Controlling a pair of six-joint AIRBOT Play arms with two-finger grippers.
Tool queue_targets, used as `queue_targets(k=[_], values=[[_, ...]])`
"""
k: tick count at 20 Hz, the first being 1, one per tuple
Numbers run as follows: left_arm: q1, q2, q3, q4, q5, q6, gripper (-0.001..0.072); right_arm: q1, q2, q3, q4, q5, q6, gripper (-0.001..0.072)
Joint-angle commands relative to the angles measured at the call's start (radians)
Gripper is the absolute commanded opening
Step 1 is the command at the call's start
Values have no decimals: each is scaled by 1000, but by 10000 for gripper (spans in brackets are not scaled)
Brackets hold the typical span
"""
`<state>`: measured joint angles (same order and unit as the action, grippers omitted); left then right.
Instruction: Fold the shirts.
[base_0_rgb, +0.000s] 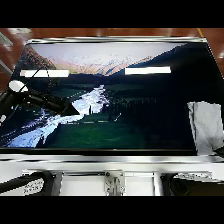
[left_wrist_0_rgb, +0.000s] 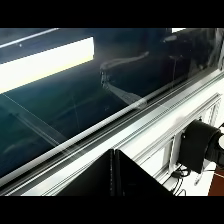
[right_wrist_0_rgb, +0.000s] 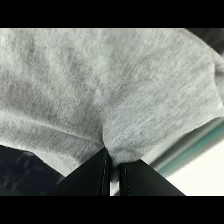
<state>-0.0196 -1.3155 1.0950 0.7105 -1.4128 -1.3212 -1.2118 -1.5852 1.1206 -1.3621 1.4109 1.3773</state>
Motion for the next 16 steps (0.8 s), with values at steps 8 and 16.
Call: queue_targets(k=[8, 16], values=[[-2, 1, 0, -3, 30, -1, 37, -4, 37, -77, -162, 0, -21, 323], [-23, 0, 0, -4, 60, 3, 37, 5, 132, 108, 338, 215, -51, 619]])
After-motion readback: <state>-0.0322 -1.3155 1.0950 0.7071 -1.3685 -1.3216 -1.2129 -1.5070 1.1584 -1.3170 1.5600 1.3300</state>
